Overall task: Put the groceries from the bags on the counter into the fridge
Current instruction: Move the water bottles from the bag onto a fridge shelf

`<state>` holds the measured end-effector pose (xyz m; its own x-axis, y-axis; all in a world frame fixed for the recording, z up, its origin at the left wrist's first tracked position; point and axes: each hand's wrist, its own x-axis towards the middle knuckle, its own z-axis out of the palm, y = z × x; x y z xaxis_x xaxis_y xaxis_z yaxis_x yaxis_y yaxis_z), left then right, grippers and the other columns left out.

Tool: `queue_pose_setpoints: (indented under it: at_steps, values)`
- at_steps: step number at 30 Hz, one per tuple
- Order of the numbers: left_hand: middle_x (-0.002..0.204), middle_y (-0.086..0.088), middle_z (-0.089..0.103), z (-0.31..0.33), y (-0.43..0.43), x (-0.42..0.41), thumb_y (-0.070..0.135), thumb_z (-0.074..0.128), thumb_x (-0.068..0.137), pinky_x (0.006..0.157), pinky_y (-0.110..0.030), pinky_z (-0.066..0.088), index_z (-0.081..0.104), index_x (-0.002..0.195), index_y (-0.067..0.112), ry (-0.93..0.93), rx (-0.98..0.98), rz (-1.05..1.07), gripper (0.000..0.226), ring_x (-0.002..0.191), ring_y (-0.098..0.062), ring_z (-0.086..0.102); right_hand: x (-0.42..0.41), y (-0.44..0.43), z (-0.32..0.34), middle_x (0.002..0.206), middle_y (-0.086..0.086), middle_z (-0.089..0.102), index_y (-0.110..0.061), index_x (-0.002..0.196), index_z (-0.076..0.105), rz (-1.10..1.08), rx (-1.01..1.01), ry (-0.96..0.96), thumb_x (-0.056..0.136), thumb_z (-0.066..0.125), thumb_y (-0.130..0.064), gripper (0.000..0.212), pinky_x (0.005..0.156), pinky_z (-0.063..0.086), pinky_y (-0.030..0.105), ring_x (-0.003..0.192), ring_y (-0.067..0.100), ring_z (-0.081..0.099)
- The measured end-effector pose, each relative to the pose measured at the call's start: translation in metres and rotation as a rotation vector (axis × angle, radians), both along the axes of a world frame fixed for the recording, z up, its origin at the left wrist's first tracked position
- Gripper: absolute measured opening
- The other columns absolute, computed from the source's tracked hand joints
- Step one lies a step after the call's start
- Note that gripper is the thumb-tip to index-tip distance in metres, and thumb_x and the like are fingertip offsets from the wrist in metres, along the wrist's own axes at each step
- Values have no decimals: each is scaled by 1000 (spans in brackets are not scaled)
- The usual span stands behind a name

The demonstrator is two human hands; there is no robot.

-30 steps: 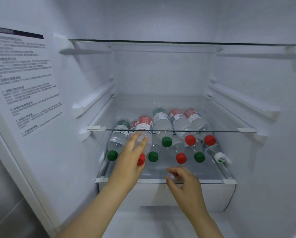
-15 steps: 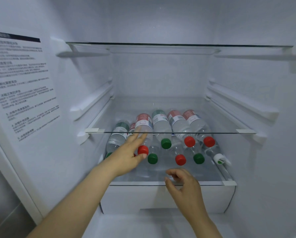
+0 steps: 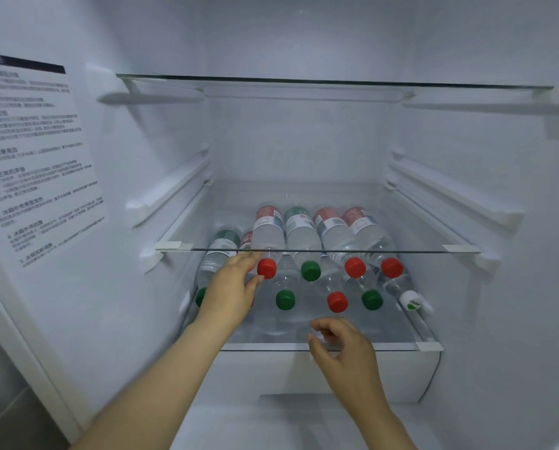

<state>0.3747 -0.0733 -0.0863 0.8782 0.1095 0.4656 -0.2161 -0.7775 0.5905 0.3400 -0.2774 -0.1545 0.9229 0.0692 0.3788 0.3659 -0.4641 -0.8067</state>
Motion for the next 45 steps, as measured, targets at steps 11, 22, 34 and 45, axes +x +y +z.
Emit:
queue_pose_setpoints:
  at_steps: [11,22,34,45]
  values:
    - [128,7,55,-7,-24,-53,23,67,86,92,-15,36,54,132,23,-3,-83,65,48,111,-4,50,1,-2,5,95,-23,61,-32,98,66,18,-35,22,85,70,-24,16,73,44,4,92,-7,56]
    - [133,14,51,-2,-31,-91,30,62,90,92,-8,29,52,133,30,89,61,-64,44,122,-4,47,-29,-28,58,117,-19,52,-29,129,55,-17,-411,24,90,64,-30,40,88,35,13,108,1,50]
    - [132,18,48,44,-84,-121,34,58,90,86,-6,28,48,135,35,-67,108,-516,46,118,-1,45,-147,-79,136,125,-17,56,-33,130,54,-379,-708,-31,91,61,-34,40,94,41,19,115,6,53]
    - [120,22,52,76,-192,-194,34,61,89,83,11,18,54,130,33,-192,22,-1022,41,115,7,37,-295,-143,167,119,-21,58,-34,123,59,-830,-754,0,88,62,-34,35,83,29,12,109,2,51]
